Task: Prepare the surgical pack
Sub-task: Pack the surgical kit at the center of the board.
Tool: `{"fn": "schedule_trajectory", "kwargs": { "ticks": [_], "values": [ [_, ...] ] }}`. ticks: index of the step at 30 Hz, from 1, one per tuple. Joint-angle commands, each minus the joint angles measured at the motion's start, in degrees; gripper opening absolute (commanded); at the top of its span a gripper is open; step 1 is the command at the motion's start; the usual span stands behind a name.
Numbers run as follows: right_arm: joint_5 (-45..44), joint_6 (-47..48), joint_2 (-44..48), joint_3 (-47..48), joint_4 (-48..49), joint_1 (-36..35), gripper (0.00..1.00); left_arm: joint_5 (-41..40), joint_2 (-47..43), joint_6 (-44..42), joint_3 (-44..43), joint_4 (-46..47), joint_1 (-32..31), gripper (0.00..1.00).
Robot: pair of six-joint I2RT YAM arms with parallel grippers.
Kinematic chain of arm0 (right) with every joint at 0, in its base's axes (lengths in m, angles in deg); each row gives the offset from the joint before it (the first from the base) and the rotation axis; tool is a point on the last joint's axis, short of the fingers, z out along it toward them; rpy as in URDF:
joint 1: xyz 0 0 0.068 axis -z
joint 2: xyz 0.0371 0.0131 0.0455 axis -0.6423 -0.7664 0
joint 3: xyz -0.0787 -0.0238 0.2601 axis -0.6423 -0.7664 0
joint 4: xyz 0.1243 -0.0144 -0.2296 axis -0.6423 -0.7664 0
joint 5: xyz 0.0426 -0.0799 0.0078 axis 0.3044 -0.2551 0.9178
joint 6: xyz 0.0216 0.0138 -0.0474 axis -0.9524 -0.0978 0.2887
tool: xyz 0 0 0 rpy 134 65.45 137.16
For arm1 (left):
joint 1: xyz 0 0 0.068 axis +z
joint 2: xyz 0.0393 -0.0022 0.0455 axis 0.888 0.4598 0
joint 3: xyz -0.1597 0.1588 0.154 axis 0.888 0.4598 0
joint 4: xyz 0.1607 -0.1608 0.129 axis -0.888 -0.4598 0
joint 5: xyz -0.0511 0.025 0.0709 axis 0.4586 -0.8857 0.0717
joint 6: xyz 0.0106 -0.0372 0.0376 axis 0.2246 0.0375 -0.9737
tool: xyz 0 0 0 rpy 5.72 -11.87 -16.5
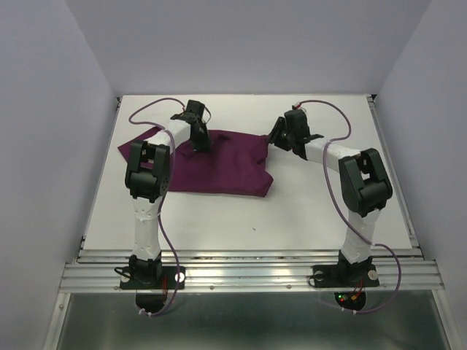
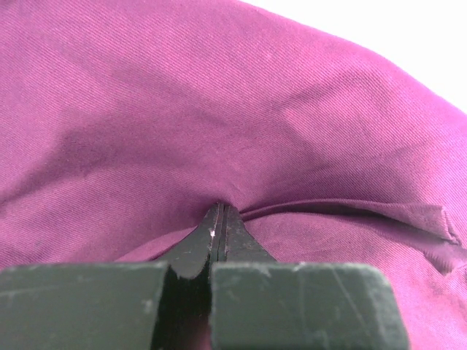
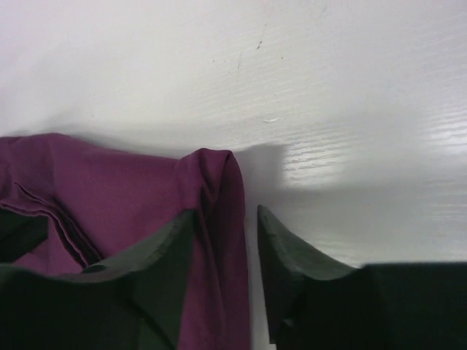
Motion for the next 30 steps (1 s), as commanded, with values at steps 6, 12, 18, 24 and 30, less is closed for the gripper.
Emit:
{"fn": "schedule_trajectory", "kwargs": {
  "ticks": [6, 12, 18, 24, 30],
  "values": [
    [0.04, 5.89, 14.54, 0.52, -3.45, 1.09, 0.71, -3.76, -5.09, -0.23, -3.69, -4.16, 0.35, 0.0],
    [5.11, 4.67, 21.66, -9.59, 0.59, -4.35, 0.2, -5.25, -9.75, -0.49, -6.15, -6.71, 0.78, 0.0],
    [13.39, 1.33, 22.37, -17.42, 5.33, -11.29, 0.02, -7.28, -16.87, -0.58, 0.51, -5.57, 7.27, 0.0],
    [14.38, -2.01, 18.95, -23.14, 11.66, -11.83, 0.01, -8.15, -23.82, -1.28, 9.13, -4.43, 12.3, 0.0],
    [14.1, 1.14, 16.57, -20.43, 10.09, -11.83, 0.01, -4.04, -26.98, -1.11, 16.16, -2.76, 13.09, 0.0]
  ]
}}
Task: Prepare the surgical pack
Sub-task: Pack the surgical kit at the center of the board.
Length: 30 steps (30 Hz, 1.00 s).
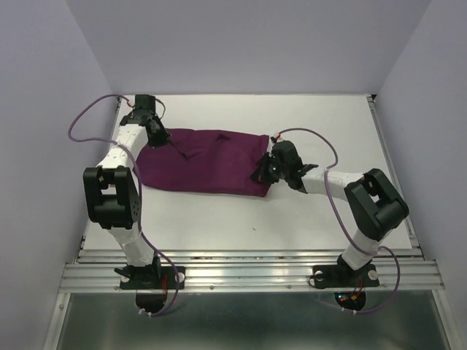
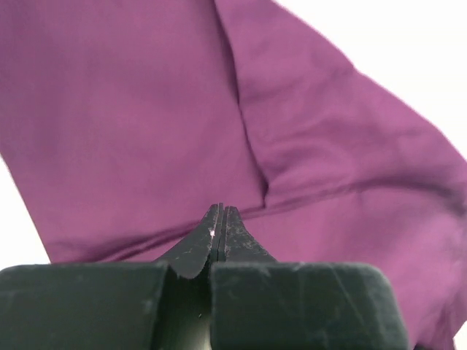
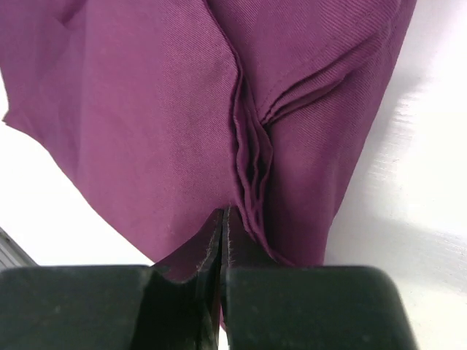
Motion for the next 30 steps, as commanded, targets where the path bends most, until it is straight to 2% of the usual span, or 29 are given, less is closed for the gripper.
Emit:
{"fn": "schedule_trajectory", "kwargs": {
  "ticks": [1, 4, 5, 9, 14, 24, 27, 30],
  "values": [
    [0.51, 2.33, 1.2, 4.03, 2.92, 0.21, 0.01, 4.0, -2.99, -0.76, 5.13, 0.87, -1.29, 0.0],
    [-1.16, 4.79, 1.47, 8.6, 0.37, -1.19, 0.01, 7.41, -5.09, -0.23, 10.22, 2.88, -2.95, 0.0],
    [-0.82, 5.23, 1.3, 10.36, -0.16, -1.19, 0.01, 7.6, -5.45, 0.47, 12.76, 3.42, -5.22, 0.0],
    [-0.73, 4.62, 0.59, 11.95, 0.01, -1.19, 0.01, 7.95, -4.23, 3.46, 17.35, 6.76, -9.63, 0.0],
    [-1.43, 3.83, 1.82, 11.17, -0.08, -1.19, 0.02, 6.99, -2.2, 4.69, 18.59, 7.81, -12.89, 0.0],
    [-5.56, 3.39, 5.78, 8.7, -1.83, -1.19, 0.04, 4.89, 8.52, 6.36, 16.92, 11.16, -19.39, 0.0],
    [-6.26, 3.47, 7.62, 8.44, -2.45, -1.19, 0.04, -0.1, 4.51, 6.54, 16.04, 9.58, -20.62, 0.0],
    [-6.79, 3.65, 8.76, 8.18, -3.06, -1.19, 0.04, -1.62, 0.45, 6.36, 16.21, 7.38, -20.98, 0.0]
  ]
}}
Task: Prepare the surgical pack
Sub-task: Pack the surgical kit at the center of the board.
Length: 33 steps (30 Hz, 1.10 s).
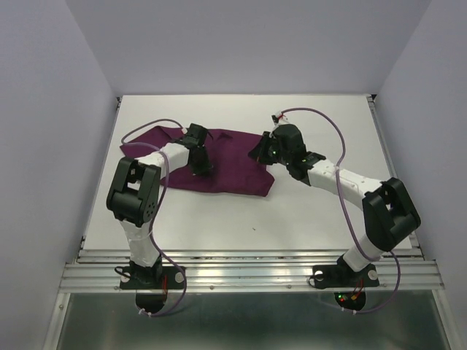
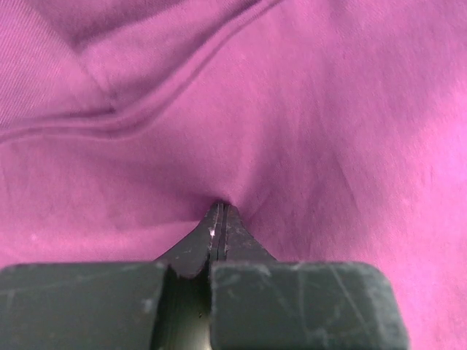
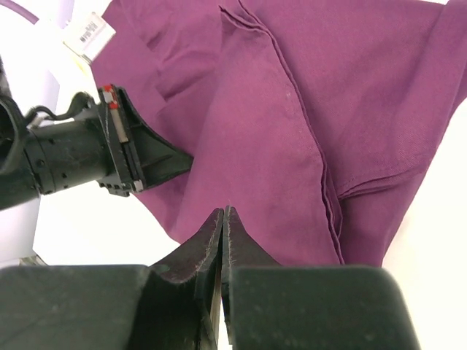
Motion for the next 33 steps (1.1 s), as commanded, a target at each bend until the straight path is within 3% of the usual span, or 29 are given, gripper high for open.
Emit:
{"fn": "schedule_trajectory", "kwargs": {
  "ticks": [1, 9, 16, 21, 28, 33],
  "values": [
    [-2.24, 0.48, 3.98, -0.5, 0.02, -0.3, 0.04, -5.03, -6.92, 0.4, 0.26, -4.68, -1.33, 0.0],
    [-1.89, 0.22, 3.11, -0.68, -0.51, -0.3, 0.04, -2.32, -12.48, 0.66, 7.2, -5.23, -3.17, 0.0],
    [-1.45, -0.13, 2.58, -1.12, -0.42, -0.3, 0.04, 0.94, -7.04, 1.89, 9.84, 0.39, -4.58, 0.0],
    [-2.42, 0.13, 3.45, -1.56, -1.04, -0.3, 0.04, -0.46, -5.0, 1.63, 8.79, -1.09, -4.67, 0.0],
    [-4.7, 0.04, 5.65, -2.52, -1.21, -0.3, 0.04, -10.47, -13.88, -1.97, -5.17, -12.77, -4.23, 0.0],
    [-5.41, 0.74, 5.83, -2.17, -2.71, -0.3, 0.04, -9.97, -4.6, -5.49, -17.91, -13.75, -0.98, 0.0]
  ]
}}
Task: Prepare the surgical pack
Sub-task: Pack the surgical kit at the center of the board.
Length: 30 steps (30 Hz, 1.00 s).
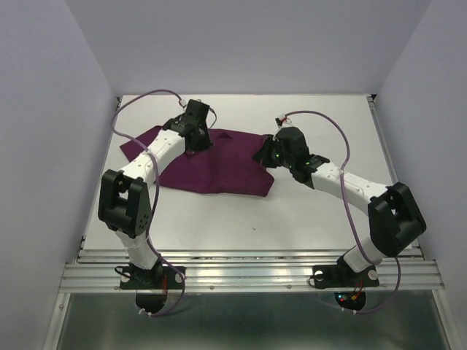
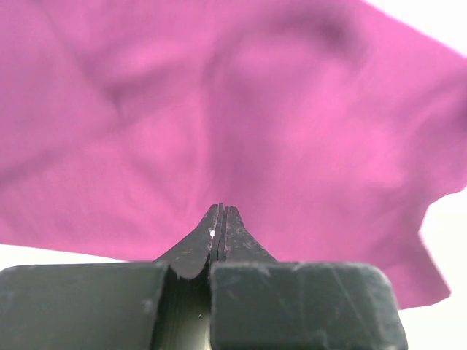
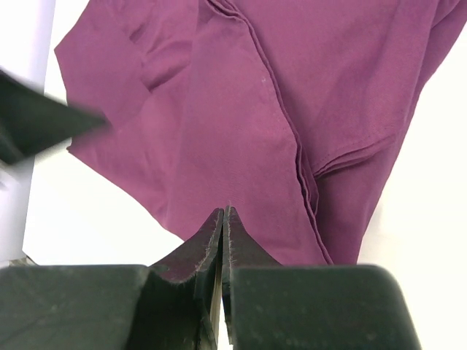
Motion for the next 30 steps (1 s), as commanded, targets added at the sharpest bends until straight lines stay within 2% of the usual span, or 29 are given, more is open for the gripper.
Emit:
{"fn": "schedule_trajectory", "kwargs": {
  "ticks": [1, 7, 14, 23, 30],
  "values": [
    [-1.67, 0.94, 2.68, 0.08, -0.65, -0.3, 0.04, -1.81, 5.41, -3.66, -9.27, -1.8, 3.04, 0.0],
    [-3.78, 0.59, 3.65, 0.08, -1.62, -0.3, 0.04, 0.04, 19.64, -5.33, -25.79, -0.83, 6.3, 0.0],
    [-4.75, 0.24, 3.39, 1.13, -3.46, -0.3, 0.04, 8.28, 31.52, -6.91, -41.79, -0.38, 8.67, 0.0],
    [-5.36, 0.24, 2.59, 2.54, -5.84, -0.3, 0.04, 14.63, 40.32, -4.81, -44.27, 3.13, 8.5, 0.0],
    [-5.1, 0.24, 2.77, 2.8, -6.02, -0.3, 0.04, 14.99, 45.68, -4.54, -46.1, 2.96, 7.44, 0.0]
  ]
}}
